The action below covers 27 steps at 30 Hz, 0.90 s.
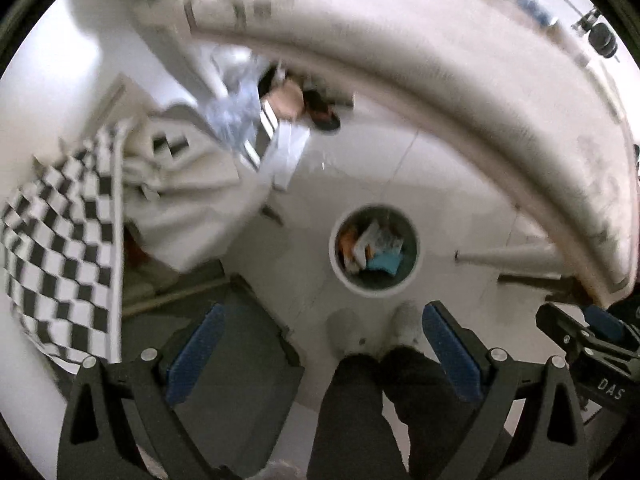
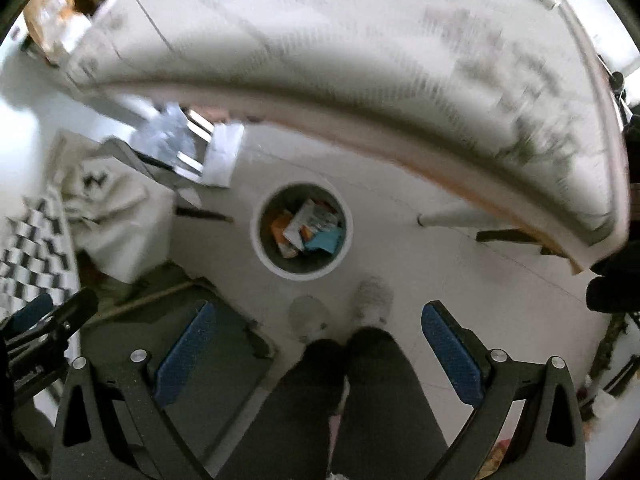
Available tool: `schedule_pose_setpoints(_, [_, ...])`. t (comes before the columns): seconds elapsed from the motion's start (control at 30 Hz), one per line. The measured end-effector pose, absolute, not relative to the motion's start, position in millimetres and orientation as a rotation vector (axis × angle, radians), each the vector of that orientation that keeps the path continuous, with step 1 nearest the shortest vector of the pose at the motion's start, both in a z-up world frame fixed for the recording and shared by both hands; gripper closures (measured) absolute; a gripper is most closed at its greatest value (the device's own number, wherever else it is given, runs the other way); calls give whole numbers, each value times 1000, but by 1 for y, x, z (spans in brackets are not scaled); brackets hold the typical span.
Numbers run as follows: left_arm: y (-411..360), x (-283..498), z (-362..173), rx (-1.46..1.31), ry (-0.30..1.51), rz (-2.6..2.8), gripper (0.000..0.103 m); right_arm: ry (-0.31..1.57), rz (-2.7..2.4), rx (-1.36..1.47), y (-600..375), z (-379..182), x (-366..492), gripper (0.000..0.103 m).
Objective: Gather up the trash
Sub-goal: 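Grasp the clear plastic bag with the left tool while the right tool grasps the Dental Doctor toothpaste box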
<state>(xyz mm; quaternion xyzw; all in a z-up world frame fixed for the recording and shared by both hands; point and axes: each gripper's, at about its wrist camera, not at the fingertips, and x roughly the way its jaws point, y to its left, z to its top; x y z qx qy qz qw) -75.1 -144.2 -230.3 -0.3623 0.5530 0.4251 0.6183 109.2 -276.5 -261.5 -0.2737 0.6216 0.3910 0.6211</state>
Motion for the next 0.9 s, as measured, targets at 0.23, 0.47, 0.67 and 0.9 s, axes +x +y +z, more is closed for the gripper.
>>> schedule_pose_setpoints(0.23, [-102,-8,-173,-683,1196,1010,2,1372,851,-483,-241,-186,202,0])
schedule_pose_setpoints(0.47, [-49,82,-170,-683,1194,1008,2,1360,769,-461,-196,-175,327,0])
schedule_pose_setpoints(0.67, [17,173,-191,-775,1232,1014,2,1361,717,-484,-119,-202,450,0])
schedule_pose_setpoints(0.9, [93,273,-230,-818,1305,1042,2,1398,769,-463,-12,-231,556,19])
